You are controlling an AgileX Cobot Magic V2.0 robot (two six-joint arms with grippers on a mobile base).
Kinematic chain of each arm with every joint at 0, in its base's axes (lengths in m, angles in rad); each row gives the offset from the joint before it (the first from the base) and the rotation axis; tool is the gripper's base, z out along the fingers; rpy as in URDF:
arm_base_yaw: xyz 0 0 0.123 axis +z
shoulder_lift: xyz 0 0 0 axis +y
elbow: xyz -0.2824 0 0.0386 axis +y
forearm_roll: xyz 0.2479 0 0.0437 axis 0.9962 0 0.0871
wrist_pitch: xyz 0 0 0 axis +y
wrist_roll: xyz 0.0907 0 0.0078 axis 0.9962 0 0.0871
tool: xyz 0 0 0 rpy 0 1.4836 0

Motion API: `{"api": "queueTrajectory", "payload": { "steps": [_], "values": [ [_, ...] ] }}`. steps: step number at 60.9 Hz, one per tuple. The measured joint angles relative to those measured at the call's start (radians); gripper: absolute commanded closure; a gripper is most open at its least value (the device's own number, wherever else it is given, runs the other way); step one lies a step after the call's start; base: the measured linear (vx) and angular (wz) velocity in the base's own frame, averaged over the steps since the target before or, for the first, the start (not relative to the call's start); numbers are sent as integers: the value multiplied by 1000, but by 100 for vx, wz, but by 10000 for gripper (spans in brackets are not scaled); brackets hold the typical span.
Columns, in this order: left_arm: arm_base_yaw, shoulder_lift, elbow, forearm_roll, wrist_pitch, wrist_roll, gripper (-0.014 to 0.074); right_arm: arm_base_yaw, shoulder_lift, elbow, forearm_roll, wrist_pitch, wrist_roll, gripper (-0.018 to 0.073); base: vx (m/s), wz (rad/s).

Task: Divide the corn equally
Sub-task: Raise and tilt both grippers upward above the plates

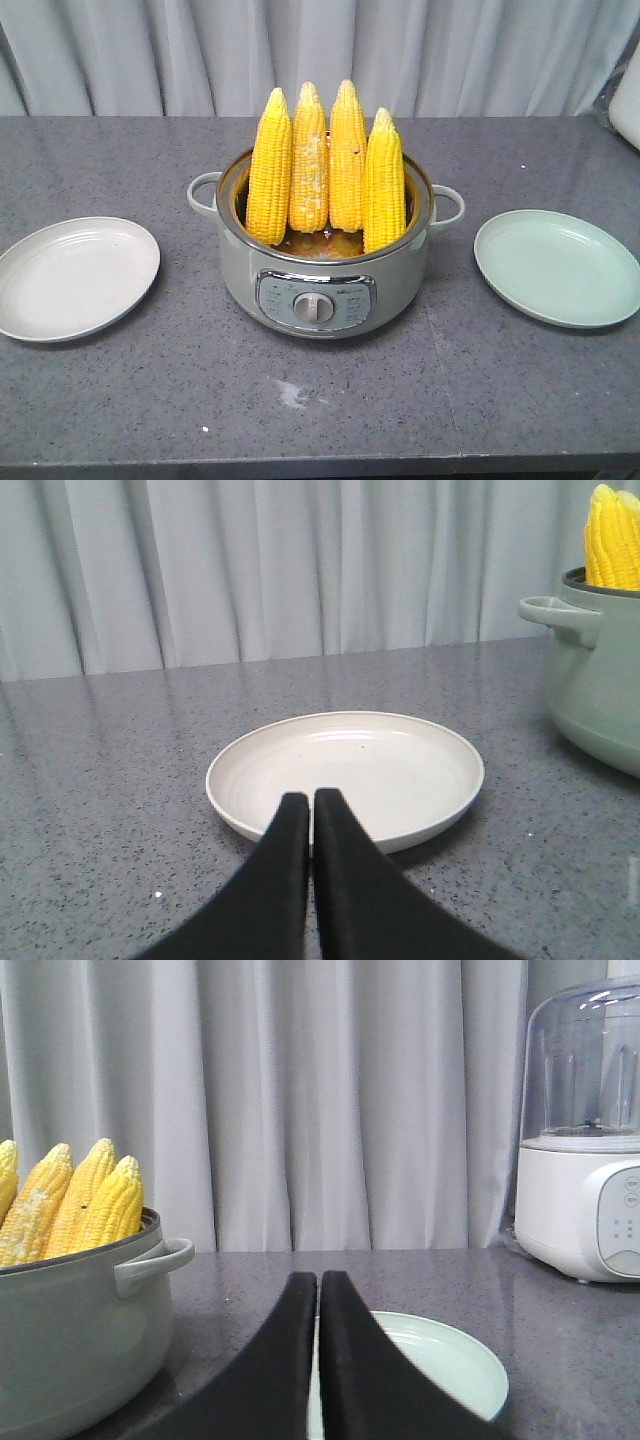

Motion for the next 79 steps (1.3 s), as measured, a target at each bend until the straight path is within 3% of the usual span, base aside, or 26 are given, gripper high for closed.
{"api": "queueTrajectory", "payload": {
  "steps": [34, 40, 49, 56, 71, 79],
  "values": [
    [0, 0, 0, 0, -8, -10, 603, 0, 0, 0, 5, 0, 36, 561, 0, 0],
    [0, 0, 0, -23, -30, -97, 603, 0, 0, 0, 55, 0, 166, 561, 0, 0],
    [0, 0, 0, -171, -69, -382, 603, 0, 0, 0, 191, 0, 492, 561, 0, 0],
    [0, 0, 0, -249, -87, -529, 603, 0, 0, 0, 259, 0, 671, 561, 0, 0],
    [0, 0, 0, -281, -112, -581, 603, 0, 0, 0, 271, -3, 723, 561, 0, 0],
    [0, 0, 0, -393, -198, -695, 603, 0, 0, 0, 271, -24, 760, 561, 0, 0]
  ]
}}
